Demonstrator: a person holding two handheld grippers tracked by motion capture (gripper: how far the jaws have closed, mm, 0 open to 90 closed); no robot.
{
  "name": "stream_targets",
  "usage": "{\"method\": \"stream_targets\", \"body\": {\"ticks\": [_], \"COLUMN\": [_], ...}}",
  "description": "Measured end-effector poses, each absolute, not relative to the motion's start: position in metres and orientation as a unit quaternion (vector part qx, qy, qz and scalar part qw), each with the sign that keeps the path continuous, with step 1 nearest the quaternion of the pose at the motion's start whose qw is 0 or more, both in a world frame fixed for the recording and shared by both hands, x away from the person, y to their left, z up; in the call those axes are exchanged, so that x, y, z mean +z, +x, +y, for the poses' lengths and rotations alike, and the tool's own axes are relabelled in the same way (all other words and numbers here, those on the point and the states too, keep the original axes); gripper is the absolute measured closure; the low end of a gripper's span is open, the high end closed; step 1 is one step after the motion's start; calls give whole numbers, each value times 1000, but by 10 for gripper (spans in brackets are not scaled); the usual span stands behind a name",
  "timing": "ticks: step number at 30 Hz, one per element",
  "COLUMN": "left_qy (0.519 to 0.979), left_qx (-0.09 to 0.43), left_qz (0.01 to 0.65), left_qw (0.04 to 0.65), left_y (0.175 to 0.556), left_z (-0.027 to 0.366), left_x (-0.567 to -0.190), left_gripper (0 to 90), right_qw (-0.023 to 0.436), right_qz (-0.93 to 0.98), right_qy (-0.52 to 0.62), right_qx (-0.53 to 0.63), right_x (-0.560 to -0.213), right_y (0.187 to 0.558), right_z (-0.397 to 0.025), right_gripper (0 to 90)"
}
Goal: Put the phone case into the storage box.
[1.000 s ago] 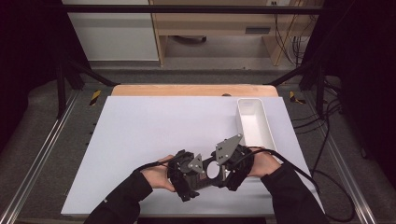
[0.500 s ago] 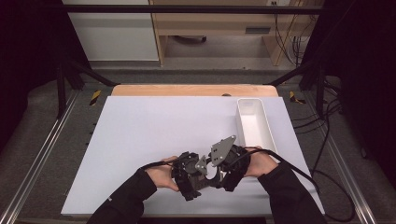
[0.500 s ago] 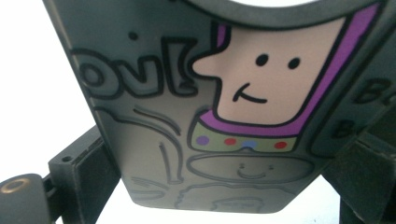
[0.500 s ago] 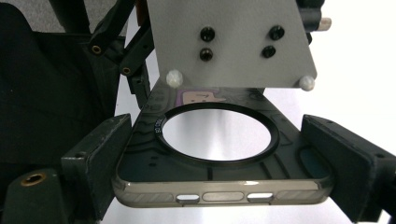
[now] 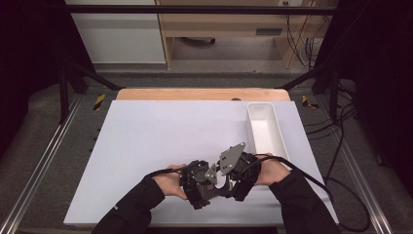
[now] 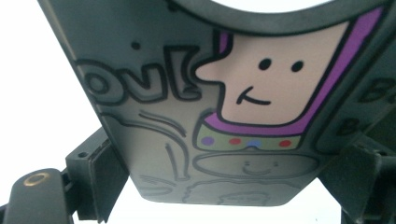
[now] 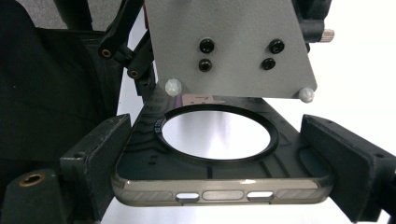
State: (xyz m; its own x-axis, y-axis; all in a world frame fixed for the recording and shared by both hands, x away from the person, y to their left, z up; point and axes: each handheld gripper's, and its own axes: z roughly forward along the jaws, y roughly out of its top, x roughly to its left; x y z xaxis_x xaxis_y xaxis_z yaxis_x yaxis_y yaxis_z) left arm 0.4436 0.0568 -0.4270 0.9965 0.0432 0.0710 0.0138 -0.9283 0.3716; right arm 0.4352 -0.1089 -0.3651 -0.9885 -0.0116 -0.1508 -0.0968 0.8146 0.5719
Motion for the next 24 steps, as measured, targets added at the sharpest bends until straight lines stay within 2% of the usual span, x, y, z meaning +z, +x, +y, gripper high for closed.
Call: {"method": "stream_targets", "body": {"ticks": [11,14,16,24], "left_qy": [979,978,976,971], "left_qx": [42,41,43,47], "left_qz": [13,16,23,37], "left_qw": [201,204,210,231], "left_y": [444,445,445,446], "left_z": [60,62,63,73], "left_x": [-426,-424,-425,-425], "left_gripper": [116,116,116,116], "right_qw": [71,65,72,100], "right_qz": [947,945,943,917], "right_qy": [-28,-28,-28,-4], "right_qx": [311,319,323,387], "right_x": [-365,-364,-363,-349], "right_y": [436,435,435,437], "right_z": [-110,-110,-111,-125], "right_gripper": [108,37,6,1]}}
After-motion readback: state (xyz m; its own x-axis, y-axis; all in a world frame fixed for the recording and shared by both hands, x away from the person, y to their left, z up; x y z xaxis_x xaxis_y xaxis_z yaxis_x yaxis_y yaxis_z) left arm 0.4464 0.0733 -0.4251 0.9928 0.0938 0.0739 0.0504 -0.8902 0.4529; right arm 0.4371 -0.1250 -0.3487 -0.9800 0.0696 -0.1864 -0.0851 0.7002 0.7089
